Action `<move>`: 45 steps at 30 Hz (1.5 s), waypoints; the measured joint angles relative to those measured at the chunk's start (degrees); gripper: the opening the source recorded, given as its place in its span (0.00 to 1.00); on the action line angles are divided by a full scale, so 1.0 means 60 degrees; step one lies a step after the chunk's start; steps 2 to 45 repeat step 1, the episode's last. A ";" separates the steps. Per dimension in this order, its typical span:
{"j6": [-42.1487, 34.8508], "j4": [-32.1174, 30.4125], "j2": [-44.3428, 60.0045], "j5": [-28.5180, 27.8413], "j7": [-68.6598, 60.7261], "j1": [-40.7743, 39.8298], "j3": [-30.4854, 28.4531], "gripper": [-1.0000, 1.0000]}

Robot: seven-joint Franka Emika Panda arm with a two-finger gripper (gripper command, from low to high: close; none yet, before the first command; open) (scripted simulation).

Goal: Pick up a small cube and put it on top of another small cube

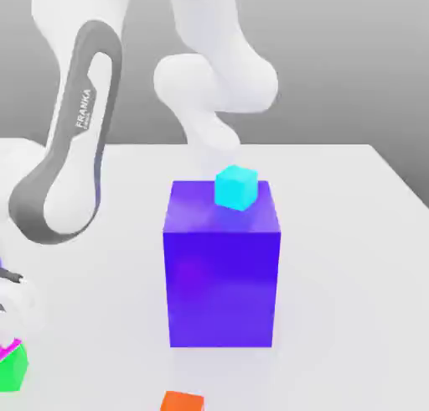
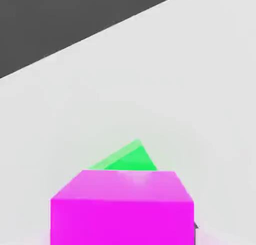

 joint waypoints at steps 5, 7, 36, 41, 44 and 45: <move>0.0000 0.0000 0.0000 0.0000 0.0000 0.0000 0.0000 1.00; 0.0000 0.0000 0.0000 0.0000 0.0000 0.0000 0.0000 1.00; 0.0000 0.0000 0.0000 0.0000 0.0000 0.0000 0.0000 1.00; 0.0000 0.0000 0.0000 0.0000 0.0000 0.0000 0.0000 1.00; 0.0000 0.0000 0.0000 0.0000 0.0000 0.0000 0.0000 1.00; 0.0000 0.0000 0.0000 0.0000 0.0000 0.0000 0.0000 1.00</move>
